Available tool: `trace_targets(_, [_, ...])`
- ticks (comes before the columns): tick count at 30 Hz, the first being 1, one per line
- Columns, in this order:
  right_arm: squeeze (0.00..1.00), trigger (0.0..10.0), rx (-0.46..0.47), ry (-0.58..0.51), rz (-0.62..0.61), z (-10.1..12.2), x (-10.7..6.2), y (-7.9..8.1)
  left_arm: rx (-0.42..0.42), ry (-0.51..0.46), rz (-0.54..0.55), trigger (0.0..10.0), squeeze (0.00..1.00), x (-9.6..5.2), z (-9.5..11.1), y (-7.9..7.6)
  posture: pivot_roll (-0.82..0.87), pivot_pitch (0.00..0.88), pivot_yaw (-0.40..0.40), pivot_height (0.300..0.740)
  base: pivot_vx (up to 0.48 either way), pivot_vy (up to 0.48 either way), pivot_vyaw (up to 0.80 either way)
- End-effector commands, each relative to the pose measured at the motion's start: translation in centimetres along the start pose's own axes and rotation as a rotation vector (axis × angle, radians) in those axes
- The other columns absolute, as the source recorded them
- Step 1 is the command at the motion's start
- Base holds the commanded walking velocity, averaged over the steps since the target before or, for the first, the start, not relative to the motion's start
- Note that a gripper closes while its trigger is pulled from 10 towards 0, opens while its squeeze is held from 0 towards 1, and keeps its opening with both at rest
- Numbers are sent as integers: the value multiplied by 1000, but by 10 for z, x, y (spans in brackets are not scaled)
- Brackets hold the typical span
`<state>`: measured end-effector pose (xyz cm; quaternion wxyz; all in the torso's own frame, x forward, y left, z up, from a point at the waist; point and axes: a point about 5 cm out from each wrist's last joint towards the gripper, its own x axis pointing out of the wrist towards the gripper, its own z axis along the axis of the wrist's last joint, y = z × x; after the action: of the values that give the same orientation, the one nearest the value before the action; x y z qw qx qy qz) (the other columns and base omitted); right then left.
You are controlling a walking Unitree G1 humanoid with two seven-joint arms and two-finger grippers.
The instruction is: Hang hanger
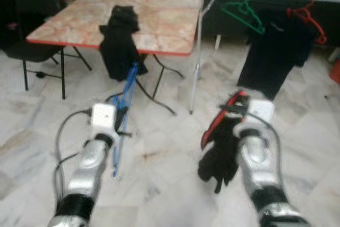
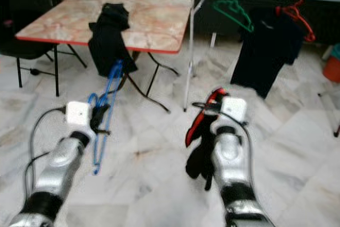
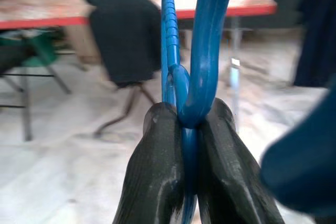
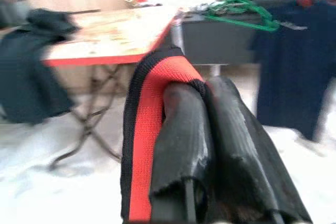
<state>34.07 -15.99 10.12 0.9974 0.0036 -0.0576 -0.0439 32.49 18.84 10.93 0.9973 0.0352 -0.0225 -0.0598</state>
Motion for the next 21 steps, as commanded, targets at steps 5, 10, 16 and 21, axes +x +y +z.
trace_targets(5, [0, 10000, -14, -34, -20, 8, 3, -8, 19, 0, -24, 10000, 0, 0, -1, -6, 72, 38, 51, 740, 0, 393, 0])
trace_targets(10, [0, 10000, -23, -36, -15, 8, 3, -8, 23, -4, -36, 10000, 0, 0, -1, -9, 71, 38, 52, 740, 0, 403, 0])
trace_targets(16, [0, 10000, -23, -38, -19, 8, 4, -8, 23, -5, -38, 10000, 0, 1, 0, -9, 71, 38, 52, 740, 0, 406, 0])
trace_targets(21, [0, 10000, -23, -43, -16, 9, 3, -7, 25, -5, -42, 10000, 0, 0, -1, -11, 68, 35, 51, 740, 0, 406, 0])
